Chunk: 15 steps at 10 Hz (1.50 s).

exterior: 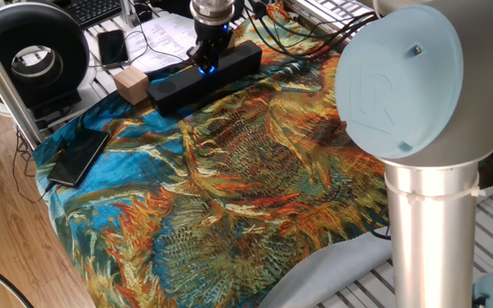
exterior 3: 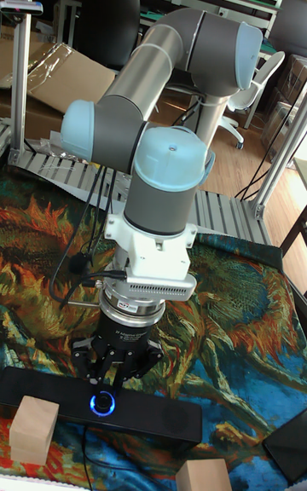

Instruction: Turn the knob to increase the volume of the speaker

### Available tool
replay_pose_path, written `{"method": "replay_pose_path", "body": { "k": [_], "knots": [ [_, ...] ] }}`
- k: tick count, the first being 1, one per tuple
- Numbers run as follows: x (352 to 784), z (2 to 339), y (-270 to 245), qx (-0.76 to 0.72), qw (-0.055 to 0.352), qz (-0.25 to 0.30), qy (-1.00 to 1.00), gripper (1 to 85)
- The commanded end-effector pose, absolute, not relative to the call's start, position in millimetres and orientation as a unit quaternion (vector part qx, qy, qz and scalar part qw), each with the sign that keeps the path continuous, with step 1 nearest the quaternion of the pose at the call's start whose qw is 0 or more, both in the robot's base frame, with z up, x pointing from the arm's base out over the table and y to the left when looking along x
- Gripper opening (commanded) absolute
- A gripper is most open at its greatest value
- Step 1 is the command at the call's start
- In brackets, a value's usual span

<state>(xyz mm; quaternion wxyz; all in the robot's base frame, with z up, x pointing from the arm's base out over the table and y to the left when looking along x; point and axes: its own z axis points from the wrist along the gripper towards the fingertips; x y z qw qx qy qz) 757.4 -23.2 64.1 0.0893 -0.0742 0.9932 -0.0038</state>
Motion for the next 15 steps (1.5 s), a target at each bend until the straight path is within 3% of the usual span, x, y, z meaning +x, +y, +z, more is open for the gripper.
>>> {"method": "replay_pose_path", "body": {
  "k": [1,6,15],
  "knots": [
    [760.3,65.7,-24.7,-0.067,0.095,-0.004,0.993,30.7],
    [746.7,73.8,-28.4,-0.073,0.058,0.005,0.996,31.3],
    [771.1,67.8,-25.6,-0.073,0.068,0.010,0.995,35.0]
  ]
}}
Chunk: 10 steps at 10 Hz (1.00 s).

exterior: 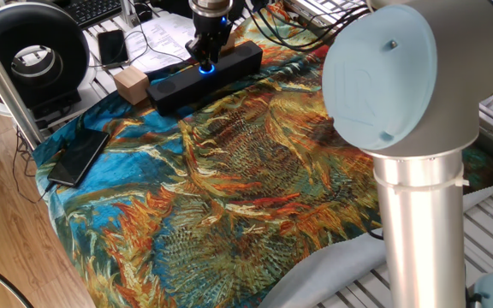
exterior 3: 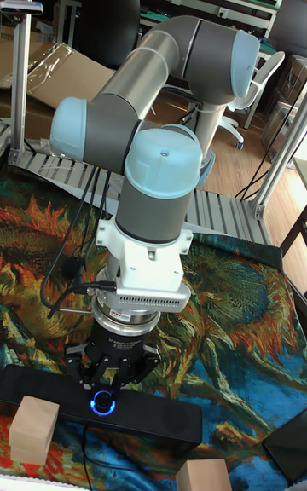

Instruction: Turn the knob to increase the volume of the speaker

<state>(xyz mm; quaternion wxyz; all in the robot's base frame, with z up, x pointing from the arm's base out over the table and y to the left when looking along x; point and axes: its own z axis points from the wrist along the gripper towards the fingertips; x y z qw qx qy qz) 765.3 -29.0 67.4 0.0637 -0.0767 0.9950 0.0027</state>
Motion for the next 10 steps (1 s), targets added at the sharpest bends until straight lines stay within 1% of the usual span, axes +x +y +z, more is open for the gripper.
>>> {"method": "replay_pose_path", "body": {
  "k": [1,10],
  "knots": [
    [772.6,67.5,-24.6,-0.072,0.068,0.011,0.995,35.0],
    [775.4,63.6,-25.2,-0.071,0.066,0.012,0.995,35.0]
  ]
}}
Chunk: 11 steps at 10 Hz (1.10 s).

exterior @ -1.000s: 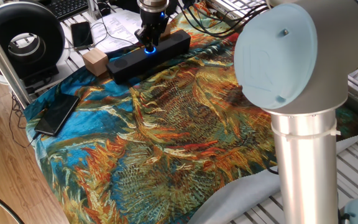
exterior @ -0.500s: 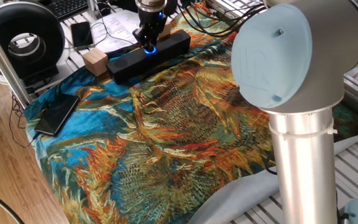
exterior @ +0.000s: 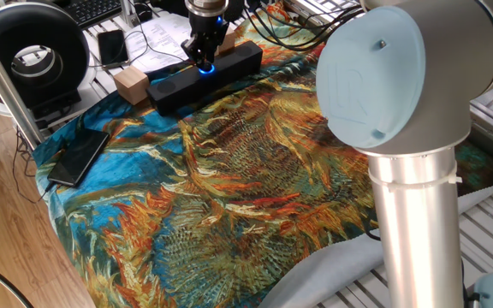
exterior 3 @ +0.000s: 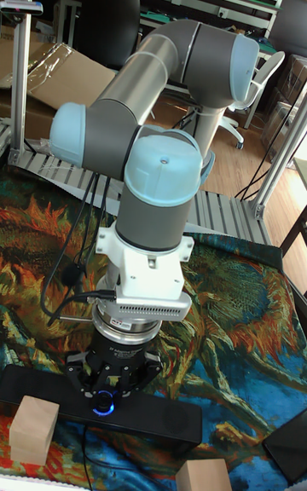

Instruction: Turn the knob to increase the volume of the speaker

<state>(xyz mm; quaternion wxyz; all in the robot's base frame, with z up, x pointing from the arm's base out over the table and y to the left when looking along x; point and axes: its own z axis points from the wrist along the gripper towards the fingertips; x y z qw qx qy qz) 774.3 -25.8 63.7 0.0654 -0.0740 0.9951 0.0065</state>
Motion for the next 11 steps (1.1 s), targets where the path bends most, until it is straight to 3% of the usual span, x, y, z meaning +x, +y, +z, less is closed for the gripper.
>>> {"method": "replay_pose_path", "body": {
  "k": [1,11],
  "knots": [
    [775.3,63.4,-25.2,-0.070,0.066,0.012,0.995,35.0],
    [777.8,63.3,-28.9,-0.055,0.072,0.005,0.996,29.0]
  ]
}}
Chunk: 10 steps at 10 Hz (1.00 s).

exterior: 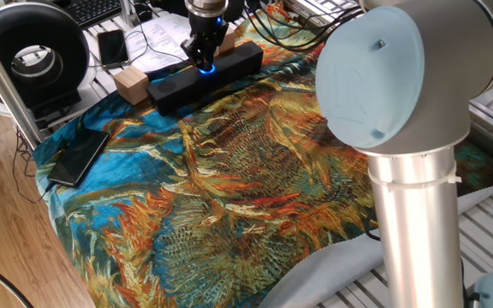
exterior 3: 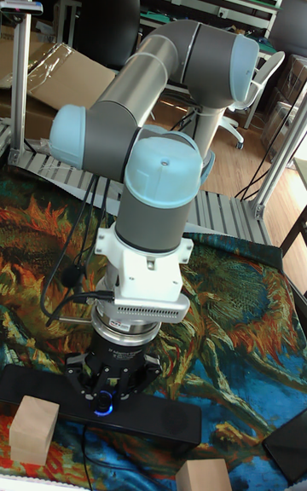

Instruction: Turn the knob to increase the volume of the speaker

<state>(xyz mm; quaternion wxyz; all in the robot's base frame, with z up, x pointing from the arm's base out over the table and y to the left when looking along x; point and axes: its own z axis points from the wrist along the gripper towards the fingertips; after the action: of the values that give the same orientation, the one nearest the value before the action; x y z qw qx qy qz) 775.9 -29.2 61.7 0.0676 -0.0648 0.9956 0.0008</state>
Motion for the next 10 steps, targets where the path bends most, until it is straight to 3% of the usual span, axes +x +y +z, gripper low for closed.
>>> {"method": "replay_pose_path", "body": {
  "k": [1,10],
  "knots": [
    [778.6,64.5,-29.7,-0.049,0.074,0.007,0.996,29.0],
    [782.9,65.0,-29.3,0.030,0.080,0.033,0.996,28.3]
  ]
}}
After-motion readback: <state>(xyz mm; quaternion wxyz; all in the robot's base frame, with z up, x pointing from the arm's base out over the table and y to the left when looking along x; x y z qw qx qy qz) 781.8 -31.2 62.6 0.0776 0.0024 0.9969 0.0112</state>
